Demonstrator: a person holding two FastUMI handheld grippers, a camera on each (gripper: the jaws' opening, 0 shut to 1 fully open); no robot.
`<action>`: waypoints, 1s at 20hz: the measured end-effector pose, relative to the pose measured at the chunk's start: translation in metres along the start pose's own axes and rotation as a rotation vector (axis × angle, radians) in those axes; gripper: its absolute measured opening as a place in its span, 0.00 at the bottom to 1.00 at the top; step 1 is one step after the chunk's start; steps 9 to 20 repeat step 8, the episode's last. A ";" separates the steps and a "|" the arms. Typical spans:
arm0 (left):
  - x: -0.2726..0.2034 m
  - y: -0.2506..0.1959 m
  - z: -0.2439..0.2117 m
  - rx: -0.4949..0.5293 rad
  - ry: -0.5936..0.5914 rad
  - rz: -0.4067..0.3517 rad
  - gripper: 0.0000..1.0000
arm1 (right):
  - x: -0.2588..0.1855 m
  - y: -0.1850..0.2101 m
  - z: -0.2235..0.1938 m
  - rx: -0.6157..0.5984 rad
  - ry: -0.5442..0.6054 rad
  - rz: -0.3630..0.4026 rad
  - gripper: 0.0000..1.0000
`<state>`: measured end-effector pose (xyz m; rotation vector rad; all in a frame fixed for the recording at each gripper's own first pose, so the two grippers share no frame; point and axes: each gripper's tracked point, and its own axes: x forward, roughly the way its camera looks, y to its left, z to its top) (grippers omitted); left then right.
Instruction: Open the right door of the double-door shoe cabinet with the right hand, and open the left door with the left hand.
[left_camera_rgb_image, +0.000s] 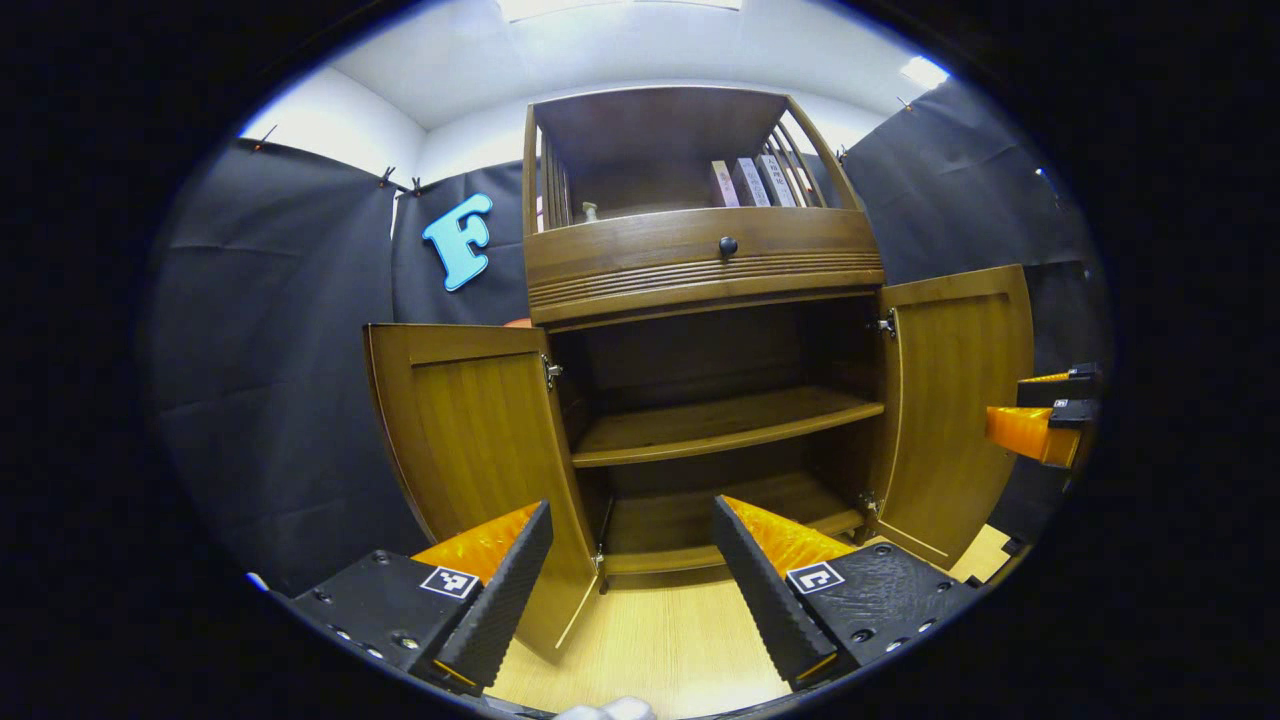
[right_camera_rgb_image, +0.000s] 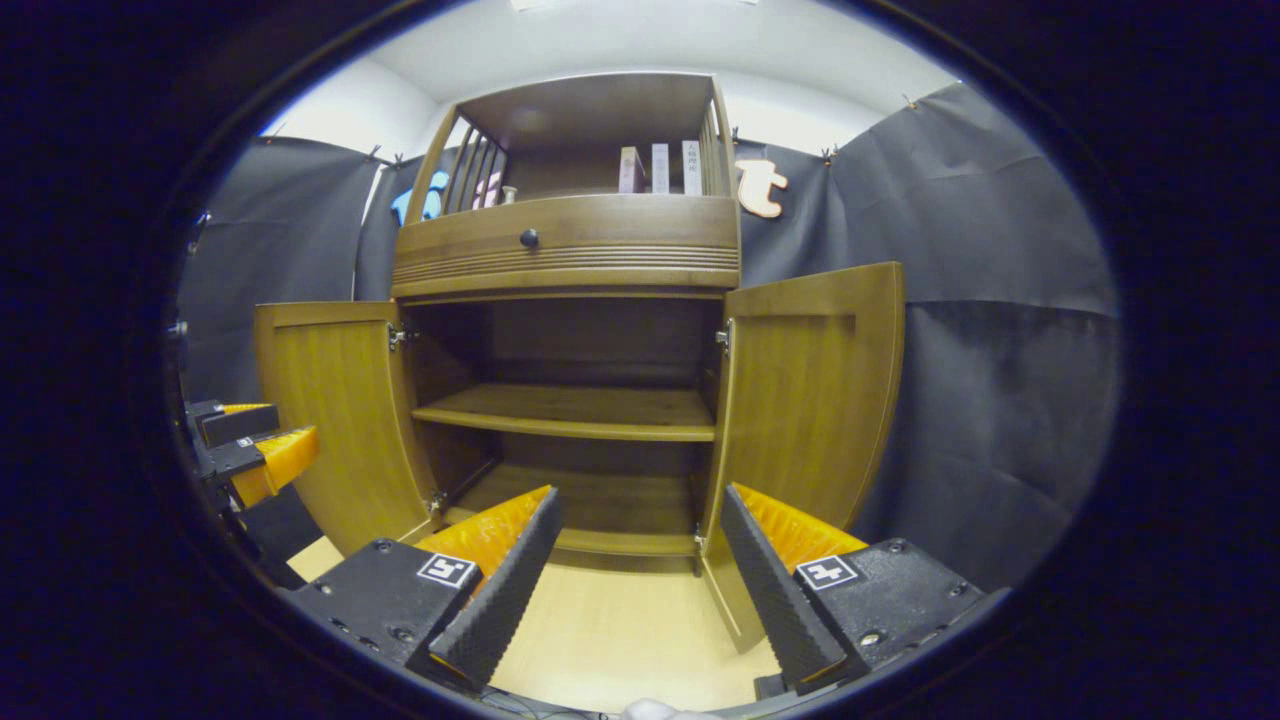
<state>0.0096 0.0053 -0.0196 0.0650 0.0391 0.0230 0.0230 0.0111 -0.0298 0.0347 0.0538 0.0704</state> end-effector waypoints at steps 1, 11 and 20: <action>0.000 0.001 0.001 -0.006 -0.002 0.000 0.96 | 0.000 0.001 0.001 0.000 -0.001 -0.002 1.00; 0.002 -0.002 0.005 -0.011 -0.021 -0.020 0.96 | -0.001 0.000 0.003 0.005 -0.011 -0.022 1.00; 0.002 -0.002 0.005 -0.011 -0.021 -0.020 0.96 | -0.001 0.000 0.003 0.005 -0.011 -0.022 1.00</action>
